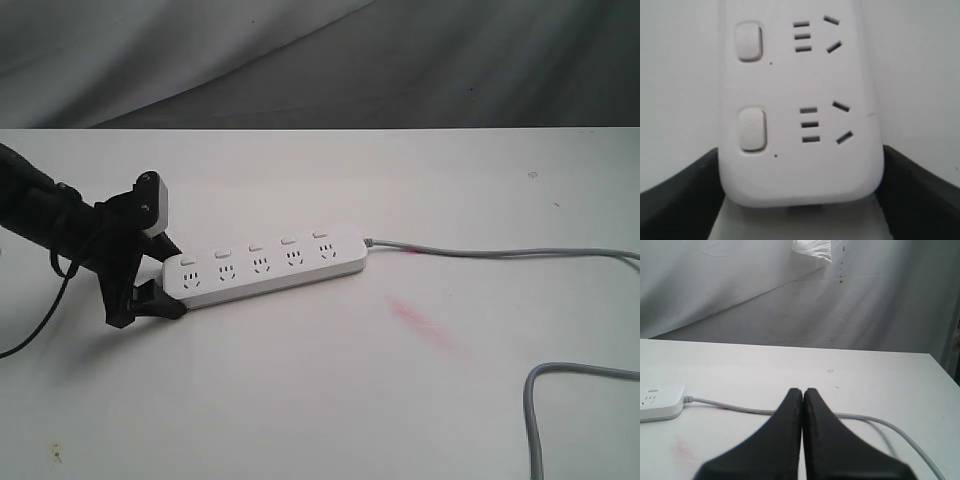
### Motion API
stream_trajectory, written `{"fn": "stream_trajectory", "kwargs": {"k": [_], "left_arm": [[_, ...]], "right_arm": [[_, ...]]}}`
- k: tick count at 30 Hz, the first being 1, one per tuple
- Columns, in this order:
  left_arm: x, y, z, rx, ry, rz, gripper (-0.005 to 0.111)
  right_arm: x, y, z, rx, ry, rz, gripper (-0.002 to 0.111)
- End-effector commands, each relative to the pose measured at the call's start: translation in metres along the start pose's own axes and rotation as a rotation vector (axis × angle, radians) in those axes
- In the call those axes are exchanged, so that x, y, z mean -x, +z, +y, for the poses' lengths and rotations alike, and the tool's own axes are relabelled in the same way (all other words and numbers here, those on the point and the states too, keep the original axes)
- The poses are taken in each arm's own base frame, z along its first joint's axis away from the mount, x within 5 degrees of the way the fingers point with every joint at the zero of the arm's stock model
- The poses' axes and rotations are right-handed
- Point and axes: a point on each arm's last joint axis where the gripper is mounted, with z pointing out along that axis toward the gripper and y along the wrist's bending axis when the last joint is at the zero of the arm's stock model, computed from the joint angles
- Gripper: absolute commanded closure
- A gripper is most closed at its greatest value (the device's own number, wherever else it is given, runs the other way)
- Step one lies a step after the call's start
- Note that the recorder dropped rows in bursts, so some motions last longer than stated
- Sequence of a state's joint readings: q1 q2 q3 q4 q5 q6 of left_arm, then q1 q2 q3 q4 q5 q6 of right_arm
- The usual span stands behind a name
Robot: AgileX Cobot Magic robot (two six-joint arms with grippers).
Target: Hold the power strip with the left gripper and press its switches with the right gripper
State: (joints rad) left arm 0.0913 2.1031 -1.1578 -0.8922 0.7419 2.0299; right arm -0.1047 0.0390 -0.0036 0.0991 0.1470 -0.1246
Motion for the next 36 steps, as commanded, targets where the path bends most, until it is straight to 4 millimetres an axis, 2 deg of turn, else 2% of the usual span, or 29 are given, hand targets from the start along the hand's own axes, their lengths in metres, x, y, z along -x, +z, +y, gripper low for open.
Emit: {"fn": "stream_trajectory", "kwargs": {"k": [1, 12, 36], "left_arm": [[0.0005, 0.0105, -0.0035, -0.020, 0.065, 0.041, 0.060], [-0.0015, 0.0121, -0.0076, -0.060, 0.174, 0.092, 0.060], [-0.0020, 0.0121, -0.0060, -0.044, 0.172, 0.100, 0.060]], "right_arm": [[-0.0002, -0.0002, -0.0005, -0.008, -0.012, -0.009, 0.108], [-0.0002, -0.0002, -0.0005, -0.008, -0.010, -0.009, 0.108], [-0.0002, -0.0002, -0.0005, -0.008, -0.010, -0.009, 0.108]]}}
